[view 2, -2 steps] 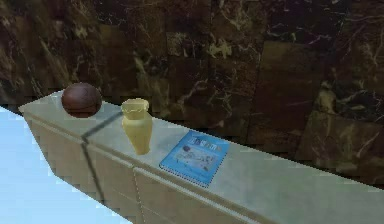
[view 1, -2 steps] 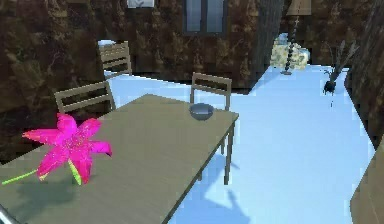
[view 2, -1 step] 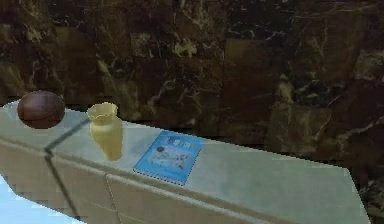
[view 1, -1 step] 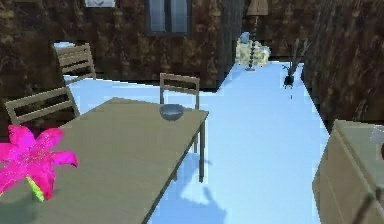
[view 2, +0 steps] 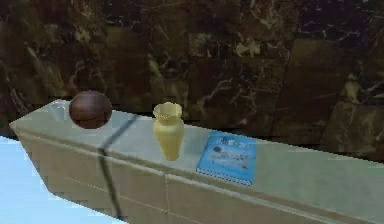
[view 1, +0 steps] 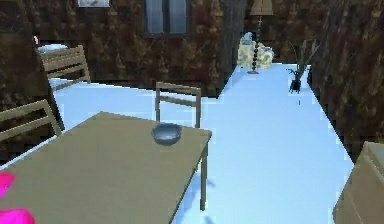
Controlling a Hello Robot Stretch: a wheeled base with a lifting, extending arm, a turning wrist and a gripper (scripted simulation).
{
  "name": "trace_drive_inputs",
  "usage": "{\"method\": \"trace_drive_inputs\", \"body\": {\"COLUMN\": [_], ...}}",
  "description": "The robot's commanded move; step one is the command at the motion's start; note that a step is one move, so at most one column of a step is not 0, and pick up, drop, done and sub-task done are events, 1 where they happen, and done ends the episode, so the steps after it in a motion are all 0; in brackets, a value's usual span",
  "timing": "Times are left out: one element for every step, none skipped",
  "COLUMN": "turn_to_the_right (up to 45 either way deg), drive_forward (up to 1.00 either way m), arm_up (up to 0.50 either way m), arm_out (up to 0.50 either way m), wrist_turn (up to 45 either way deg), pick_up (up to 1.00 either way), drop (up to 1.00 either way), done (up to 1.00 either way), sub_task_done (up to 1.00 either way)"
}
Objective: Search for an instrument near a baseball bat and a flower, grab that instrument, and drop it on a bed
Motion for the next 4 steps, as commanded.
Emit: {"method": "trace_drive_inputs", "body": {"turn_to_the_right": [-45.0,-45.0,-45.0,-33.0], "drive_forward": [0.00,0.00,0.00,0.00], "arm_up": [0.00,0.00,0.00,0.00], "arm_out": [0.00,0.00,0.00,0.00], "wrist_turn": [0.0,0.0,0.0,0.0], "pick_up": [0.00,0.00,0.00,0.00], "drop": [0.00,0.00,0.00,0.00], "done": [0.00,0.00,0.00,0.00], "sub_task_done": [0.00,0.00,0.00,0.00]}}
